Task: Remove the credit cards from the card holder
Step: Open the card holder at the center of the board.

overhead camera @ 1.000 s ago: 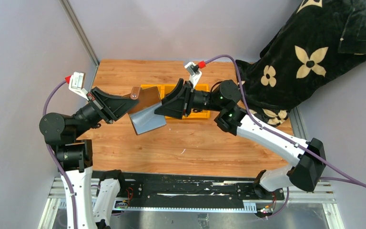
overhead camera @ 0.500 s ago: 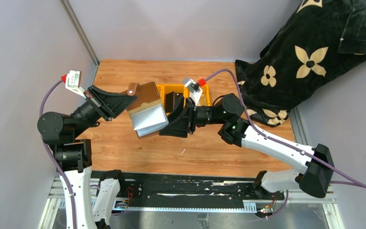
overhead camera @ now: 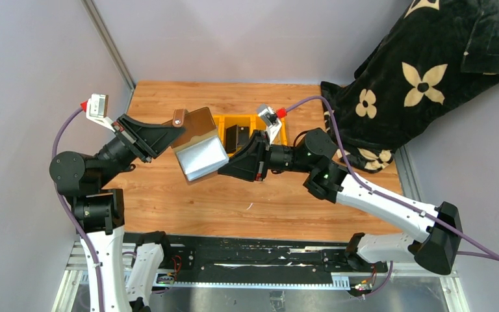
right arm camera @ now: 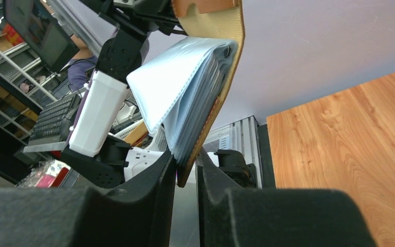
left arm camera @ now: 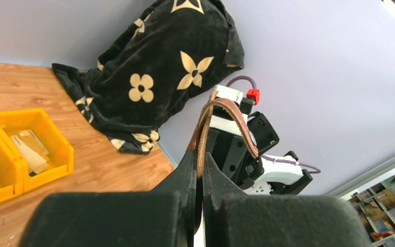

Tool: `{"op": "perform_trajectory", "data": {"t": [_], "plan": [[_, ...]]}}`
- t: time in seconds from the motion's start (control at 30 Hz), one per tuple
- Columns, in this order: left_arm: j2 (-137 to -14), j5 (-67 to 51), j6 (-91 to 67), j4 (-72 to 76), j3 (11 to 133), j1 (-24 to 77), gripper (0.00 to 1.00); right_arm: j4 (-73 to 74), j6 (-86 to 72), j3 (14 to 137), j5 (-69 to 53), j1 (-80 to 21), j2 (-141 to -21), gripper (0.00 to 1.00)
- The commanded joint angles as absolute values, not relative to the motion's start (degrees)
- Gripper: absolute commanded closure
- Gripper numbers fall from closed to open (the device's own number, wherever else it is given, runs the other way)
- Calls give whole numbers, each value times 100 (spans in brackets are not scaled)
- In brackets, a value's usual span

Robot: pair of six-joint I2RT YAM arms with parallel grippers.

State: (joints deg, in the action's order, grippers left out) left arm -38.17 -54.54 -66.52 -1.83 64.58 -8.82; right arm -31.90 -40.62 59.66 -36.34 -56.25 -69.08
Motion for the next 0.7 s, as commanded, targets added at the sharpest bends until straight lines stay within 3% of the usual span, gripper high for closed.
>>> {"op": "perform_trajectory", "data": {"t": [0.0,0.2,0.4,0.67], "plan": [[-3797,-5474,-6761,-103,6637,-888,100,-3039,-4045,6325,-3119,-5678,-6992,77],[-3763,-5556,-6880,-27,6603,-892,100,-2946,-4220,6445,-2586,-5654,-7083,76],[-3704,-5683,-6967,198,6539,-888,100,-3205,-4539,6505,-2479,-5607,-7202,61],[-3683,-5772,-7143,386,6498,-888,100,-3308,-4579,6635,-2233,-5607,-7324,51]]}}
